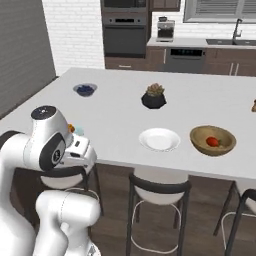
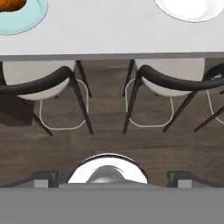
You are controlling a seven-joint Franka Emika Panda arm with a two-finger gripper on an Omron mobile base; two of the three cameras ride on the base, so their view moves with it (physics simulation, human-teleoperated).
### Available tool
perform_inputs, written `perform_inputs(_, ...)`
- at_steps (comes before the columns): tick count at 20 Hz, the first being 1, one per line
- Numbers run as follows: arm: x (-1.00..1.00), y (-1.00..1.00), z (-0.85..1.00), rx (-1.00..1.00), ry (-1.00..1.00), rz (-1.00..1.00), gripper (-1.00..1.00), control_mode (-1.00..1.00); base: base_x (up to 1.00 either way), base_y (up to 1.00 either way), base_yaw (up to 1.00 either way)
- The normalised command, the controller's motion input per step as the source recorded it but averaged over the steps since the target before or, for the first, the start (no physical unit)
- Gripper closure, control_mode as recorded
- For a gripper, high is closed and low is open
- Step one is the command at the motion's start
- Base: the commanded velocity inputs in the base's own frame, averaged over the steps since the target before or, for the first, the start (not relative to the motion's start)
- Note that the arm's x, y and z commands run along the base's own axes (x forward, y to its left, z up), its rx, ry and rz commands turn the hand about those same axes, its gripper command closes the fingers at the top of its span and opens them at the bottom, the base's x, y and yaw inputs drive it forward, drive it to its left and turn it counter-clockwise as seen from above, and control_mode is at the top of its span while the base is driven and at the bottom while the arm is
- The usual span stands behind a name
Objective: Pick the chicken drumstick and tomato from their plates and place them in the bowl. Then put the bowl in the fridge.
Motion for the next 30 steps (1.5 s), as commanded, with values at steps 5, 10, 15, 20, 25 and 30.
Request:
perform_inputs(5, 0.0, 0.0, 0.0, 0.0, 0.0, 0.0, -1.0, 1.0, 0.05, 1.0, 0.0)
perform_inputs(10, 0.0, 0.0, 0.0, 0.0, 0.0, 0.0, -1.0, 1.0, 0.79, 0.8, 0.0)
perform_inputs(15, 0.0, 0.0, 0.0, 0.0, 0.0, 0.0, -1.0, 1.0, 0.76, 0.11, 0.0)
perform_inputs(20, 0.88, 0.0, -0.02, 0.0, 0.27, -0.08, -1.0, -1.0, 0.0, 0.0, 0.0)
perform_inputs(25, 0.84, -0.02, -0.28, 0.0, 0.16, -0.19, -1.0, -1.0, 0.0, 0.0, 0.0)
perform_inputs(30, 0.59, -0.35, -0.48, 0.02, 0.18, -0.21, -1.0, -1.0, 0.0, 0.0, 0.0)
